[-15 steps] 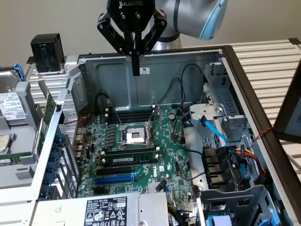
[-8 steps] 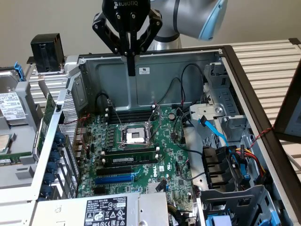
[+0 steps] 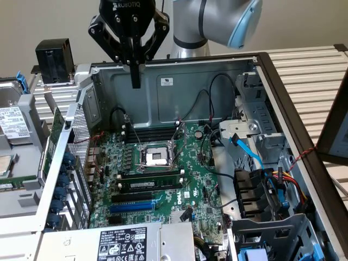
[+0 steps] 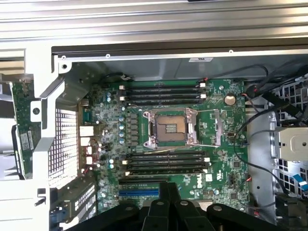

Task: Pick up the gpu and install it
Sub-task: 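Reach for the gpu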

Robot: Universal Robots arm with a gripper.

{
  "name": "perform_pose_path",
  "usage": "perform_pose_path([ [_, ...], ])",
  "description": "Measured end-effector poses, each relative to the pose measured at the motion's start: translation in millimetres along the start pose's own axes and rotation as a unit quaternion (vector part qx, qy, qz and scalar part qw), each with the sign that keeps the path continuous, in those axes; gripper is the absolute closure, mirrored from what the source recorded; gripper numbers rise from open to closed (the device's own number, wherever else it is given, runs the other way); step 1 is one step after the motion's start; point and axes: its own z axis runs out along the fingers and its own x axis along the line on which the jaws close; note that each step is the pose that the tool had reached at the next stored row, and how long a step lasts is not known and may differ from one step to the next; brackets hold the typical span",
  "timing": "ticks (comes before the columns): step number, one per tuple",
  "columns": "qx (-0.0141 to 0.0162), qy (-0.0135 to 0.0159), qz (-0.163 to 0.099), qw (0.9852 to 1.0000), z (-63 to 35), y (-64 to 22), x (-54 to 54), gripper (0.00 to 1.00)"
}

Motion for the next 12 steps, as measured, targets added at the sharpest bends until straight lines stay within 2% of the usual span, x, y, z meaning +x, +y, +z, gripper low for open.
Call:
perform_pose_path([
  [12,-0.0002,0.0,0.0,1.0,1.3,0.0,53.5,0.89],
])
